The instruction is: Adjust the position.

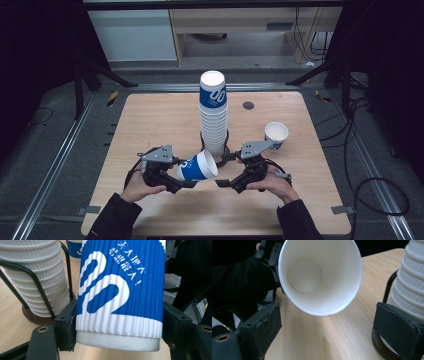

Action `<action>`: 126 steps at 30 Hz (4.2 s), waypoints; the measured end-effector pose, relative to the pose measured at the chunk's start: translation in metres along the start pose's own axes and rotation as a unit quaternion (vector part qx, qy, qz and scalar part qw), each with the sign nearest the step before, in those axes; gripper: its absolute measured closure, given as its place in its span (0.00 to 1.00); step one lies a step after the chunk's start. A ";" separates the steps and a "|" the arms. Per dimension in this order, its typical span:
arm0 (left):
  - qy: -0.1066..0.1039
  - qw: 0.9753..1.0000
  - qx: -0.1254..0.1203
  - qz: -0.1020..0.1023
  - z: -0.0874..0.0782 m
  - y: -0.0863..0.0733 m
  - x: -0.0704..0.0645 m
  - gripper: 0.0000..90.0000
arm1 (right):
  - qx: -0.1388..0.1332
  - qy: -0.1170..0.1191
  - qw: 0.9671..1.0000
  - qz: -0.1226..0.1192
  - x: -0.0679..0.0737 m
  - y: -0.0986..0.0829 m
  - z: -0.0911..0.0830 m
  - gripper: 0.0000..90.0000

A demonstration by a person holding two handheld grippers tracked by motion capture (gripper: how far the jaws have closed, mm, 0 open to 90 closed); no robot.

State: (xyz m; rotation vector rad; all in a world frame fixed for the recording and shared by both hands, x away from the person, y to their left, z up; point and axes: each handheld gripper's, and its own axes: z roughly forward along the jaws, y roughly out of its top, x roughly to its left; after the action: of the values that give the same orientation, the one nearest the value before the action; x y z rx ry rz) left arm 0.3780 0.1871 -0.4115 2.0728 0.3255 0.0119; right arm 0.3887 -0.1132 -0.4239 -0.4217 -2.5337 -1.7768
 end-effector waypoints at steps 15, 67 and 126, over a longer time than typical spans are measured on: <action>-0.017 0.999 0.028 0.026 0.025 0.001 -0.014 0.30 | -0.002 0.047 0.999 0.019 0.004 -0.002 0.014 0.12; -0.010 0.989 0.145 0.034 0.043 -0.008 -0.014 0.31 | 0.112 0.017 0.992 -0.048 0.014 -0.003 0.032 0.14; 0.076 0.997 0.006 -0.018 0.021 -0.005 -0.008 0.23 | -0.059 -0.027 0.998 0.009 0.001 0.011 -0.011 0.24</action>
State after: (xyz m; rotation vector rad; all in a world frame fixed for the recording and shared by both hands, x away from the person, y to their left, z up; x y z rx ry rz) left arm 0.3716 0.1699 -0.4257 2.0814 0.4563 0.1484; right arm 0.3887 -0.1195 -0.4096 -0.5023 -2.4593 -1.9397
